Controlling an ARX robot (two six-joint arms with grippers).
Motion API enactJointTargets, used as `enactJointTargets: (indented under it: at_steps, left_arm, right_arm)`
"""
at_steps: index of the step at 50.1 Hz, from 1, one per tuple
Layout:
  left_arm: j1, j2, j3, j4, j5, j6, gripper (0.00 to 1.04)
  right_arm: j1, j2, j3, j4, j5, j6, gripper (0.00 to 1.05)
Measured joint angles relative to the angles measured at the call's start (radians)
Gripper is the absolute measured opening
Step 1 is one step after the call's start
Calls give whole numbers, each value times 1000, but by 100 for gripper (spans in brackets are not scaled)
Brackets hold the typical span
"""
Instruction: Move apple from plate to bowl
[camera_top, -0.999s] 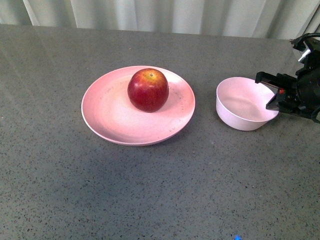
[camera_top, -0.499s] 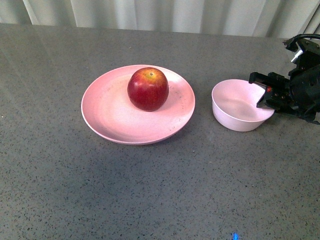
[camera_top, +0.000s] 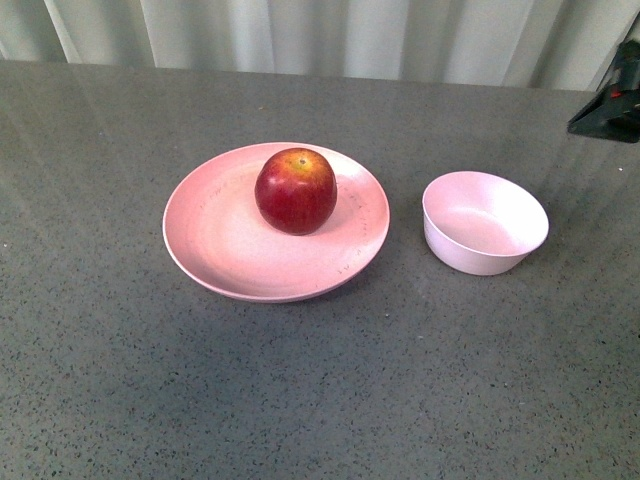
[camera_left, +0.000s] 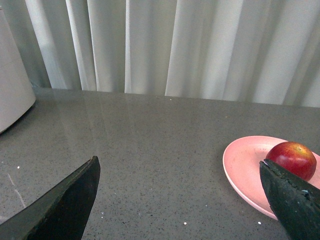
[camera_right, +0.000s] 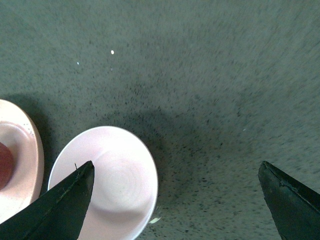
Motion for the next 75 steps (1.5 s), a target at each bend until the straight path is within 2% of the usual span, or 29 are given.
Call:
enactJointTargets:
  at_steps: [9,12,13,16,19,21,31,36,54,58,75]
  left_arm:
    - [0,0,0,0,0,0,96]
    - [0,0,0,0,0,0,96]
    - [0,0,0,0,0,0,96]
    - [0,0,0,0,0,0,96]
    - [0,0,0,0,0,0,96]
    - [0,0,0,0,0,0,96]
    - [0,0,0,0,0,0,96]
    - [0,0,0,0,0,0,96]
    - [0,0,0,0,0,0,96]
    - [0,0,0,0,0,0,96]
    - [0,0,0,0,0,0,96]
  right_arm:
    - [-75,-252,-128,25,-58,-80,95]
    - [-74,-259,-193,230,24,-116,88]
    - [-72,-261,-243,362,60,-132,83]
    - [-66,-265,-332,542,77,-150,74]
    - [-56,-276,-394,642,89,-159,67]
    - [-32,-305,-452,714,121,-164,58]
    - [-13,-448,-594,752,126,-179,23]
    - [-13,-519,-666,743,126,-182,2]
    - [-11,-779,-810,626,129,-185,2]
    - [-11,-792,-851,666,130,-185,2]
    - [-11,-1007,-878,480,130,-185,2]
